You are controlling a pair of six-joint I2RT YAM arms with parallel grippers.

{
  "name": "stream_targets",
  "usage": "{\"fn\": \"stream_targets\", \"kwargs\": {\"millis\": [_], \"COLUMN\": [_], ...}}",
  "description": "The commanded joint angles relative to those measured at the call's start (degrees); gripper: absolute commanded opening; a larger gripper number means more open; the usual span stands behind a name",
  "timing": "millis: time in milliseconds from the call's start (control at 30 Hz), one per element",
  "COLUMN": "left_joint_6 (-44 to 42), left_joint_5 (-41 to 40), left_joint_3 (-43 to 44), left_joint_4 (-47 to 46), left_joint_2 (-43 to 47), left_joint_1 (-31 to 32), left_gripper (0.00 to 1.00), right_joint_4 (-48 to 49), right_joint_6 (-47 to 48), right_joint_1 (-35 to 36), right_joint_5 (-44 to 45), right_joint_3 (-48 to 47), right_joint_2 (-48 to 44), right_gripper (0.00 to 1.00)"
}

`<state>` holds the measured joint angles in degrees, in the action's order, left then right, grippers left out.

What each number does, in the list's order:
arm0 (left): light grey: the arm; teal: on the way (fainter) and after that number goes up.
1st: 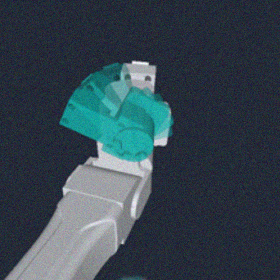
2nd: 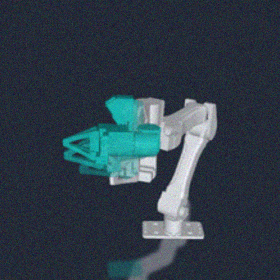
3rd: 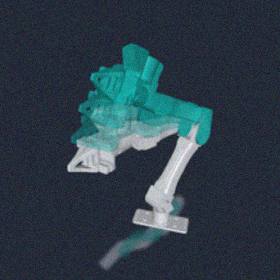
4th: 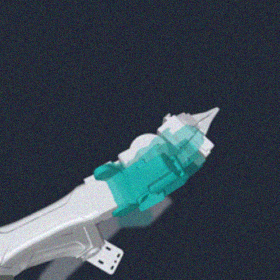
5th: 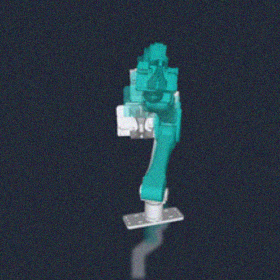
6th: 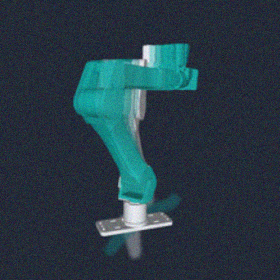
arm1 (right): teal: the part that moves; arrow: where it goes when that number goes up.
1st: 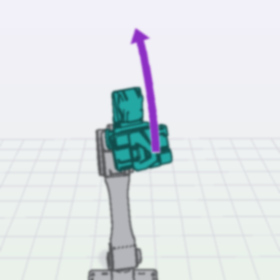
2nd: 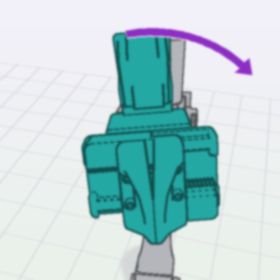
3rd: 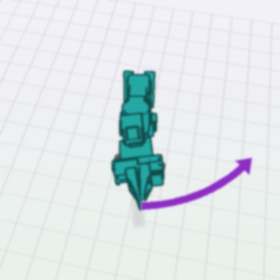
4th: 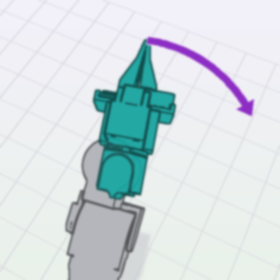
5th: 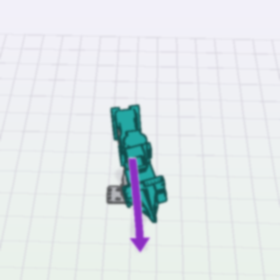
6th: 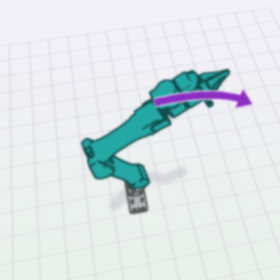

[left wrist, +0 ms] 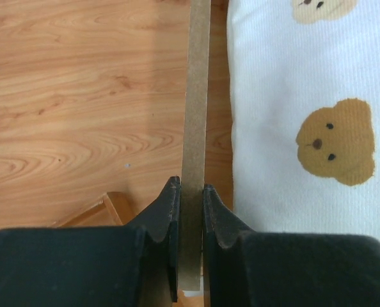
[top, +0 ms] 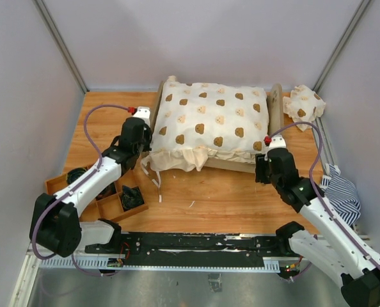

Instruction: Set up the pet bed

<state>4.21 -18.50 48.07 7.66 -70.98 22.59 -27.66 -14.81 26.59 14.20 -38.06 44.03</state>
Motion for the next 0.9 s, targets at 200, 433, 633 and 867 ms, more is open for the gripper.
{"fn": "stream_targets", "kwargs": {"millis": [200,433,633,867], "left_joint_6": [-2.47,5.49,4.99,6.74], "left_joint_5": [-4.47,4.27,12.94,15.30], "left_joint_3": [8.73,14.15,10.03,5.17], "left_joint_4": [-6.66,0.94,-1.18,-3.56], "left_joint_2": [-4.38,-1.02,5.53,11.22], "left_joint_1": [-4.64,-4.53,1.34,9.65], "left_gripper": [0.36,0.61,0.66,0.63], "right_joint_4": [12.58,2.64,3.38,8.40], "right_joint_6": [3.68,0.14,-3.22,-2.70], "right_joint_1": [-0.57,-0.49,-0.49,-0.49], "right_joint_5": [7.97,6.67,7.12,9.94], "right_joint_3": [-1.69,-3.87,1.55,3.12], "right_joint_2": [9.06,8.99,6.09,8.94], "right_gripper": [0.46,0.45,0.47,0.47]}}
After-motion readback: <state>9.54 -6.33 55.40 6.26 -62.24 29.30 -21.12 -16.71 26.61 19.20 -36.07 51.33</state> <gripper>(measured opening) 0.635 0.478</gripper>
